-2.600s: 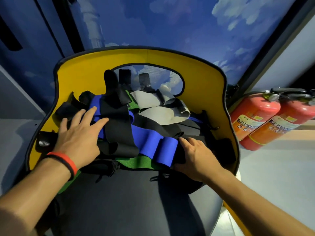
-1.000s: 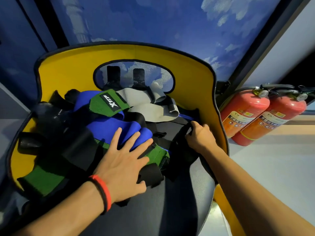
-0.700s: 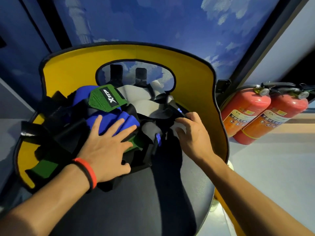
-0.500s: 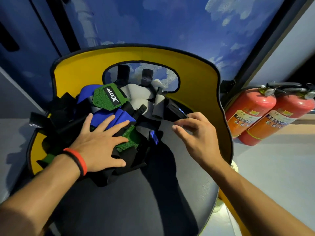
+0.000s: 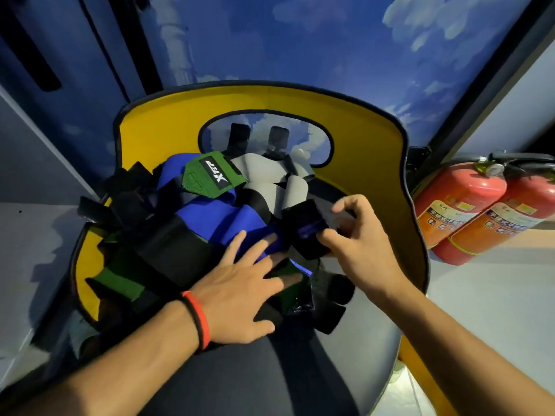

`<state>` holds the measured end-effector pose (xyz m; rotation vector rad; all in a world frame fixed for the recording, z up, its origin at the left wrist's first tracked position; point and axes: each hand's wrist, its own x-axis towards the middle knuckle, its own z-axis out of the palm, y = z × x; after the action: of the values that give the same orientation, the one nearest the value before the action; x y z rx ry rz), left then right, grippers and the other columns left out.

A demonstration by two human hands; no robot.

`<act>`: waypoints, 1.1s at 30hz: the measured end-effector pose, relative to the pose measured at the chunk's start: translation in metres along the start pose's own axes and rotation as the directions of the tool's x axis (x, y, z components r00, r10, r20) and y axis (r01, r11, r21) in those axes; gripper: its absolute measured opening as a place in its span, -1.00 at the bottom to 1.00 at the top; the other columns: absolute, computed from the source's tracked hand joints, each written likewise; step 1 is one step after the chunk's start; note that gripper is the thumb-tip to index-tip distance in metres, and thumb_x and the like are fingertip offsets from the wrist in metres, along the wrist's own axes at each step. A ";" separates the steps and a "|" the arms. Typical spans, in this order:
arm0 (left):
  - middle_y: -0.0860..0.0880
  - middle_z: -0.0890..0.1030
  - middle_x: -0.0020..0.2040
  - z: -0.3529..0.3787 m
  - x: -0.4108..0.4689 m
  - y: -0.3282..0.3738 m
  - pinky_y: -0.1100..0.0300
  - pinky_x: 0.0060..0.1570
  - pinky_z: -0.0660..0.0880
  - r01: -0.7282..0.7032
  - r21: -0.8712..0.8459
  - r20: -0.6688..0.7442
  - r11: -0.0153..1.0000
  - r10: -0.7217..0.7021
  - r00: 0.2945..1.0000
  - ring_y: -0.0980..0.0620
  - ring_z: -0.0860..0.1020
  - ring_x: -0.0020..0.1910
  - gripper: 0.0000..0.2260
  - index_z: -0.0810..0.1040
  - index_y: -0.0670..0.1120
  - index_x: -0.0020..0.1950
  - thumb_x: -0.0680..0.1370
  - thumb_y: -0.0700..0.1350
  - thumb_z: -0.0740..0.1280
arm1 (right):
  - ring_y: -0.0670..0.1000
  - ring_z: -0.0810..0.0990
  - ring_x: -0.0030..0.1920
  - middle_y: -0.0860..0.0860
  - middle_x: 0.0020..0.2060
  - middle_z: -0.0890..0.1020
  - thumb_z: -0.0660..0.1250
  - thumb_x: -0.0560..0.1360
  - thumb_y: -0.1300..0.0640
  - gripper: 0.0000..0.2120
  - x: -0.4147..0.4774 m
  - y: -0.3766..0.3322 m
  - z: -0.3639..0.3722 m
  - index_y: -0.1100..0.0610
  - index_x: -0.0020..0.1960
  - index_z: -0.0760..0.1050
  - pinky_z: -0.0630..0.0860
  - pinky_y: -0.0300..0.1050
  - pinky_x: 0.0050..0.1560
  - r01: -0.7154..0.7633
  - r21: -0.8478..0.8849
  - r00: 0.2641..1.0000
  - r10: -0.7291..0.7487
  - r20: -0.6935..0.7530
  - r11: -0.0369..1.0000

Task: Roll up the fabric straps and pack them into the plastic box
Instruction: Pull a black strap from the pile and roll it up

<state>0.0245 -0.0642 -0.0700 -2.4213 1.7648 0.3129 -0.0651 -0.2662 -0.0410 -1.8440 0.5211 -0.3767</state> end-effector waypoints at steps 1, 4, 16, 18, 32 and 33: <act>-0.08 0.16 0.60 0.002 0.002 0.008 -0.31 0.47 -0.37 -0.013 0.039 0.030 0.999 0.012 0.999 -0.20 -0.17 0.60 -0.33 0.18 0.19 0.58 0.51 0.30 0.25 | 0.07 0.63 -0.21 -0.01 -0.18 0.66 0.39 0.43 0.22 -0.77 0.002 -0.002 -0.001 0.05 0.05 0.48 0.59 0.06 -0.12 -0.035 0.076 0.999 0.034 0.019 0.997; -0.11 0.04 0.63 0.005 0.006 0.022 -0.39 0.44 -0.31 -0.036 0.153 0.063 0.987 0.027 0.998 -0.22 -0.21 0.58 -0.34 0.09 0.18 0.62 0.56 0.25 0.23 | 0.25 0.59 -0.11 0.23 -0.15 0.61 0.28 0.35 0.25 -0.75 0.005 -0.005 -0.002 0.37 -0.03 0.52 0.56 0.16 -0.02 -0.176 0.314 0.984 0.154 0.093 0.933; 0.17 0.34 0.51 -0.011 0.009 -0.004 0.02 0.51 0.27 -0.147 -0.770 -0.393 0.621 -0.281 0.876 0.24 0.26 0.51 -0.33 0.36 0.11 0.51 0.43 0.05 0.50 | 0.13 0.51 -0.32 0.16 -0.28 0.54 0.51 -0.13 0.11 -0.47 -0.028 -0.033 -0.030 0.25 -0.19 0.56 0.47 -0.12 -0.25 -0.571 0.566 0.785 0.195 0.587 0.594; 0.13 0.27 0.56 -0.019 0.011 0.009 0.06 0.53 0.22 -0.215 -0.761 -0.367 0.612 -0.133 0.921 0.15 0.19 0.57 -0.24 0.29 0.10 0.56 0.42 -0.06 0.55 | 0.06 0.52 -0.40 0.11 -0.38 0.56 0.37 0.10 0.09 -0.77 -0.032 -0.042 -0.026 0.22 -0.31 0.58 0.46 -0.18 -0.29 -0.598 0.542 0.737 0.141 0.661 0.590; 0.30 0.66 0.14 -0.019 0.013 0.019 0.31 0.27 0.47 -0.233 -0.911 -0.387 0.340 -0.511 0.767 0.25 0.58 0.23 -0.30 0.63 0.28 0.19 0.53 -0.55 0.17 | 0.31 0.64 0.17 0.24 0.21 0.65 0.13 0.53 -0.43 -0.25 -0.012 -0.031 -0.057 0.16 0.35 0.55 0.53 0.16 0.27 -0.427 0.106 0.678 0.240 0.695 0.898; 0.30 0.63 0.20 -0.022 0.010 0.020 0.31 0.31 0.45 -0.255 -0.890 -0.422 0.377 -0.473 0.773 0.24 0.55 0.28 -0.24 0.60 0.34 0.24 0.52 -0.54 0.15 | 0.31 0.64 0.15 0.24 0.19 0.66 0.03 0.52 -0.48 -0.18 -0.008 -0.029 -0.061 0.18 0.33 0.56 0.51 0.19 0.28 -0.452 0.038 0.695 0.326 0.641 0.891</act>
<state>0.0109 -0.0846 -0.0506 -3.8832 1.8907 0.7203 -0.0974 -0.3026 0.0061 -1.4901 0.3791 0.4631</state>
